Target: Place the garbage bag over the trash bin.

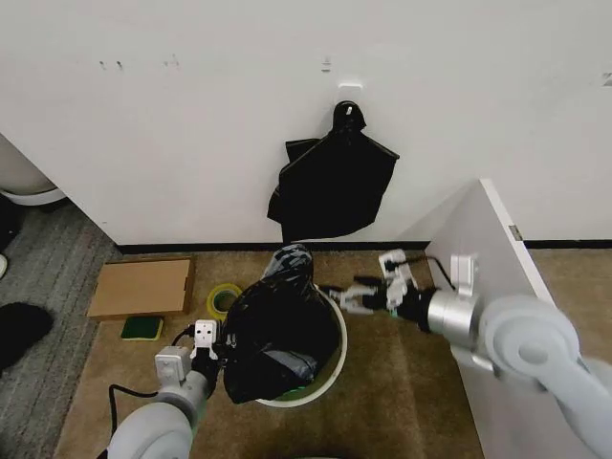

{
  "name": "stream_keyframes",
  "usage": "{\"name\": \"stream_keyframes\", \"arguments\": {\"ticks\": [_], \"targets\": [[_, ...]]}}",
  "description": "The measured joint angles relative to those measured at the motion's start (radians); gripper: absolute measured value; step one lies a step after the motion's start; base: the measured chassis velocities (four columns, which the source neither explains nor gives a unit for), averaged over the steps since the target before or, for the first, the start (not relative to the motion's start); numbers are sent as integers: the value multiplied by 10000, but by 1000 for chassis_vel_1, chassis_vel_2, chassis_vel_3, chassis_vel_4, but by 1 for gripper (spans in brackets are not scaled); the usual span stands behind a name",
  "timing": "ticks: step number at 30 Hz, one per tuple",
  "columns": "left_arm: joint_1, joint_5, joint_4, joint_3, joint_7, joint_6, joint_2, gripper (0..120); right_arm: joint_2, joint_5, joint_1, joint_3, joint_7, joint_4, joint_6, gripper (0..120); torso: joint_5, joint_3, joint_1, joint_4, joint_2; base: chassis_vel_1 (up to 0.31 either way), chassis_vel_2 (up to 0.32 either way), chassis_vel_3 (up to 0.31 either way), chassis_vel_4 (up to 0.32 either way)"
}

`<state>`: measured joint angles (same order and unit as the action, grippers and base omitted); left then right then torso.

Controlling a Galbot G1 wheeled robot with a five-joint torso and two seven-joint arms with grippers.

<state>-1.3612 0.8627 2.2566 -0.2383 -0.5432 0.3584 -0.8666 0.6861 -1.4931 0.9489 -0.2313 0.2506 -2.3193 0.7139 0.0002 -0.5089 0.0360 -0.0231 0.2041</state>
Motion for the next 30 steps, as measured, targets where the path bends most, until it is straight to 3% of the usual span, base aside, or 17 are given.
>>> {"name": "stream_keyframes", "arguments": {"ticks": [16,20,21,24,30], "targets": [[-37,107,275,-5,7,49,23,0,348,1076,115,790,-236,-211,99,38,-2,0,0,2,-2,0,0,0,0],[-47,105,295,-8,9,50,27,0,352,1052,101,790,-195,-215,99,30,-2,0,0,2,-1,0,0,0,0],[-46,105,299,-13,9,51,27,0,348,1024,105,774,-172,-225,97,20,-2,0,0,2,-1,0,0,0,0],[-23,105,296,-22,6,51,15,0,359,999,182,704,21,-243,79,8,-2,0,0,1,-1,0,0,0,0],[-34,104,223,-40,-16,52,-18,0,429,1063,372,619,178,-266,35,0,-2,0,0,1,-1,0,0,0,0]]}}
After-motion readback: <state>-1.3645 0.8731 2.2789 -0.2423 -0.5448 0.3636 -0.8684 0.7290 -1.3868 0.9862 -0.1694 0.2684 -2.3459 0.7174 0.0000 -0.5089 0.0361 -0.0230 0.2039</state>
